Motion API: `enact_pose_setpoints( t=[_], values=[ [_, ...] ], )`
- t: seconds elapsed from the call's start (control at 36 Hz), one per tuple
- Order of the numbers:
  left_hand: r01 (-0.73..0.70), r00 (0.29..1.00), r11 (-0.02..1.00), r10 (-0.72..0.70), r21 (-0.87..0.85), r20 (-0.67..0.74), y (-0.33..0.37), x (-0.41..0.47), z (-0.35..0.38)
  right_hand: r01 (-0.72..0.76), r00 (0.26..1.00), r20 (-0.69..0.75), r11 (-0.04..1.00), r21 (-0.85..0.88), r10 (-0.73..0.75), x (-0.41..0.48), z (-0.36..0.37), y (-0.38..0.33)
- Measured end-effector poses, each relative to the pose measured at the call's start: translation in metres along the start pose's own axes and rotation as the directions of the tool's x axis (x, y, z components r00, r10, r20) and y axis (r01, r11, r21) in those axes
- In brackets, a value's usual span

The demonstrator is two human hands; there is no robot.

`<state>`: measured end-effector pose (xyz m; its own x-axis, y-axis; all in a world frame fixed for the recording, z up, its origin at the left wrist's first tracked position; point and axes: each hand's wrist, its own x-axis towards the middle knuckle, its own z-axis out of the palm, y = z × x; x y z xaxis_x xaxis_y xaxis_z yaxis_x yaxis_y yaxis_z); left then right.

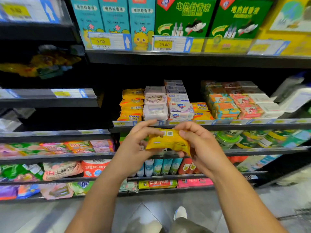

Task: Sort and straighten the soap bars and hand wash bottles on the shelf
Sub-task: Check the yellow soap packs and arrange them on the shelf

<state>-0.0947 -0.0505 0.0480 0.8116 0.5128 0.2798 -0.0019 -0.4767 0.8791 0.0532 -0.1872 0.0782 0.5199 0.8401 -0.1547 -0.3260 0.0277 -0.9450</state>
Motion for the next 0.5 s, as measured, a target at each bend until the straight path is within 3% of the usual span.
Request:
enact_pose_setpoints(
  t=[0.11,0.19,0.28,0.36,0.5],
  values=[
    [0.021,0.996,0.993,-0.011,0.114,-0.092,-0.011,0.008,0.007,-0.055,0.992,0.118,0.998,0.033,0.051,0.001,-0.014,0.001],
    [0.136,0.977,0.972,-0.164,-0.189,-0.14,-0.006,0.012,0.016,-0.014,0.984,0.176,0.991,-0.129,0.037,0.006,-0.023,0.003],
    [0.187,0.947,0.896,-0.273,-0.402,-0.168,0.007,0.021,0.027,0.042,0.996,0.088,0.962,-0.271,-0.019,0.013,-0.024,-0.001],
    [0.244,0.925,0.861,-0.345,-0.445,-0.159,0.013,0.033,0.034,0.04,0.997,-0.046,0.966,-0.257,-0.054,0.021,-0.025,-0.005],
    [0.214,0.965,0.848,-0.26,-0.485,-0.028,0.013,0.05,0.034,0.044,0.994,-0.086,0.977,-0.211,-0.064,0.036,-0.036,-0.012]
  ],
)
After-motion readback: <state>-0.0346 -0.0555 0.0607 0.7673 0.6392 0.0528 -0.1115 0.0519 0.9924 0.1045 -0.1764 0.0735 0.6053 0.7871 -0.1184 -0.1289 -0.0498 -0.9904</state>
